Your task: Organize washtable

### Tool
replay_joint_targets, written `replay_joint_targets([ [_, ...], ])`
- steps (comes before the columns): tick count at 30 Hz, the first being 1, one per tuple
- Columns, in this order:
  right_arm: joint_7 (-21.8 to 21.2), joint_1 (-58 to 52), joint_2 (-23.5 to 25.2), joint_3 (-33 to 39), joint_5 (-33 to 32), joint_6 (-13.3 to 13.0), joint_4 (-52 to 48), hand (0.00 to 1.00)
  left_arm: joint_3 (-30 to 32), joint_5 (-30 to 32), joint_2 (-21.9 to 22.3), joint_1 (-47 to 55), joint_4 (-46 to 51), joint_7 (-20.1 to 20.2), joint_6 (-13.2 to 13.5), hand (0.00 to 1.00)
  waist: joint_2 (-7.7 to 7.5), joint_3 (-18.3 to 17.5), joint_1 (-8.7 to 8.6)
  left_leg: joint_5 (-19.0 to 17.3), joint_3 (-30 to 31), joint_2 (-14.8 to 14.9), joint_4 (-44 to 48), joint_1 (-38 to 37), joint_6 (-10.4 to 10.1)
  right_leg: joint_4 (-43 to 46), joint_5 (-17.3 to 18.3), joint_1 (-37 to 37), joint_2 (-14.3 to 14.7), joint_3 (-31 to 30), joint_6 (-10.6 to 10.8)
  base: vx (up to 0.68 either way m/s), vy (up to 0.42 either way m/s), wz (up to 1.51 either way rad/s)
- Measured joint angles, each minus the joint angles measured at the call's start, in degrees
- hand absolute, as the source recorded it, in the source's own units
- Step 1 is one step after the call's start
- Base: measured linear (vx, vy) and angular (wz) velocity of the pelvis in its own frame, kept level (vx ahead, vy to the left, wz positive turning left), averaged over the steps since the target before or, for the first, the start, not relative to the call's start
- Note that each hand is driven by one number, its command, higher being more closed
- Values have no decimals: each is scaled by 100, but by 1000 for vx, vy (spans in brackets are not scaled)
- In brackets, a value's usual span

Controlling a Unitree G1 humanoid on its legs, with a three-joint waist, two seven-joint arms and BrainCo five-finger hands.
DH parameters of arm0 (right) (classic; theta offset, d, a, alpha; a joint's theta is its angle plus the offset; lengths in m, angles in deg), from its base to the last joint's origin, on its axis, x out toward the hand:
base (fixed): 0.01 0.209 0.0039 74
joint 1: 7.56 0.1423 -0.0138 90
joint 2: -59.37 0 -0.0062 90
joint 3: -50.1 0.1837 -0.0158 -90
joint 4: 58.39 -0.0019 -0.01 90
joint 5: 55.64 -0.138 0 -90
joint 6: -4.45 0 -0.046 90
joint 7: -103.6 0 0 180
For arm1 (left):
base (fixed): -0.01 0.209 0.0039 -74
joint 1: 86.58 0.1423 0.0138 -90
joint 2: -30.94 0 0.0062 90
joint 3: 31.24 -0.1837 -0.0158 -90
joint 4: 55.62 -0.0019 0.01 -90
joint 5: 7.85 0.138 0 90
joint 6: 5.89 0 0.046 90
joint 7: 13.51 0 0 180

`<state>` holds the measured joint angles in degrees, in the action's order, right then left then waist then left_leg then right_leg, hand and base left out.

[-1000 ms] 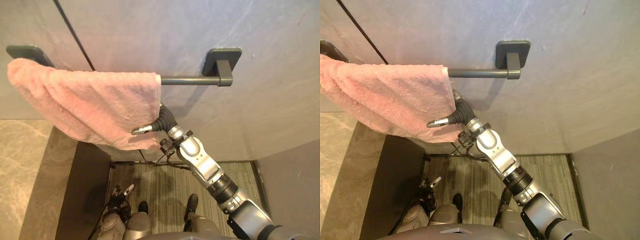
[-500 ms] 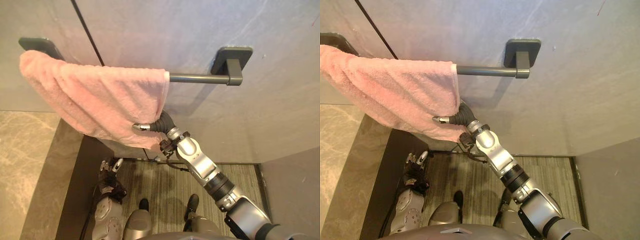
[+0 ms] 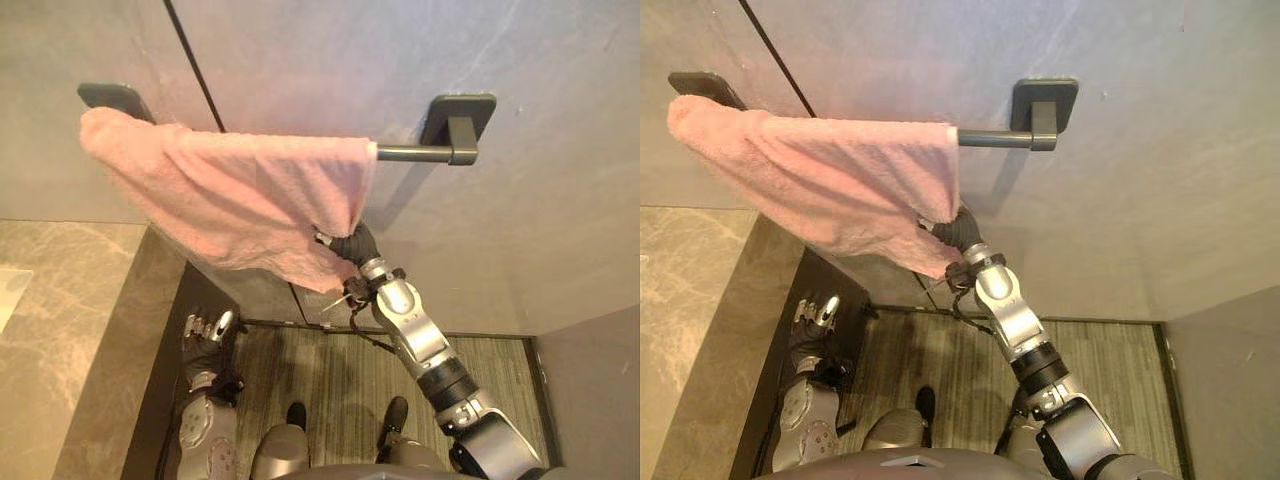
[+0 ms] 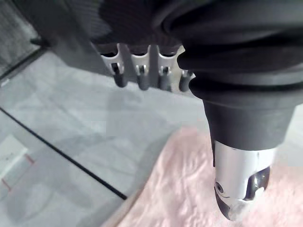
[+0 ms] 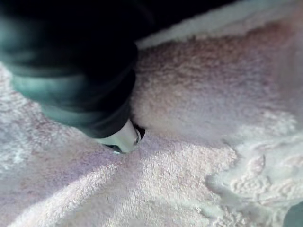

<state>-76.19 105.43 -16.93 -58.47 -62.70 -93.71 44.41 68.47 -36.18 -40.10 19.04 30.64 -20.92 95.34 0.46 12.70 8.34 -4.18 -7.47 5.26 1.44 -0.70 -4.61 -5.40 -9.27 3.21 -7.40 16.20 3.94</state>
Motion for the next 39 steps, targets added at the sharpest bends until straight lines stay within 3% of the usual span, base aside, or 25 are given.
replay_joint_targets([
  [6, 114, -390, -15, 558, 99, -2, -229, 100, 263, 24, 2, 6, 343, -44, 18, 0, 7, -172, -32, 82, -5, 3, -103, 3, -28, -9, 12, 55, 8, -3, -22, -6, -1, 0],
  [10, 236, -512, -18, 809, 156, -2, -232, 100, 512, 84, -5, -48, 449, -102, 60, 0, 21, -335, -156, 98, -27, 2, -102, -21, -29, -10, -12, 57, 11, -24, -5, 4, 2, -2],
  [17, 375, -558, -151, 1102, 157, -2, -419, 100, 606, 288, -102, -488, 826, -222, 82, 0, 44, -355, -199, 94, -138, 3, -103, -76, -27, -27, -18, 68, 19, -126, -38, -7, 3, -8],
  [18, 381, -560, -149, 1167, 157, -2, -419, 100, 602, 320, -157, -678, 929, -238, 154, 0, 63, -367, -265, 97, -144, 3, -102, -80, -31, -27, -38, 69, 19, -132, -61, 0, 0, 0],
  [24, 360, -547, -154, 1128, 140, -6, -419, 100, 237, 536, -469, -1297, 921, -332, 194, 0, 122, -417, -321, 93, -313, 7, -102, -183, -49, -20, -122, 85, 47, -296, -61, 30, 8, -14],
  [39, 93, -523, -216, 524, -92, -13, -417, 100, 33, 499, -785, -1302, 518, -349, 309, 0, 135, -606, -305, 72, -501, 8, -91, -151, -68, -32, -158, 265, 73, -470, -100, -11, -2, -6],
])
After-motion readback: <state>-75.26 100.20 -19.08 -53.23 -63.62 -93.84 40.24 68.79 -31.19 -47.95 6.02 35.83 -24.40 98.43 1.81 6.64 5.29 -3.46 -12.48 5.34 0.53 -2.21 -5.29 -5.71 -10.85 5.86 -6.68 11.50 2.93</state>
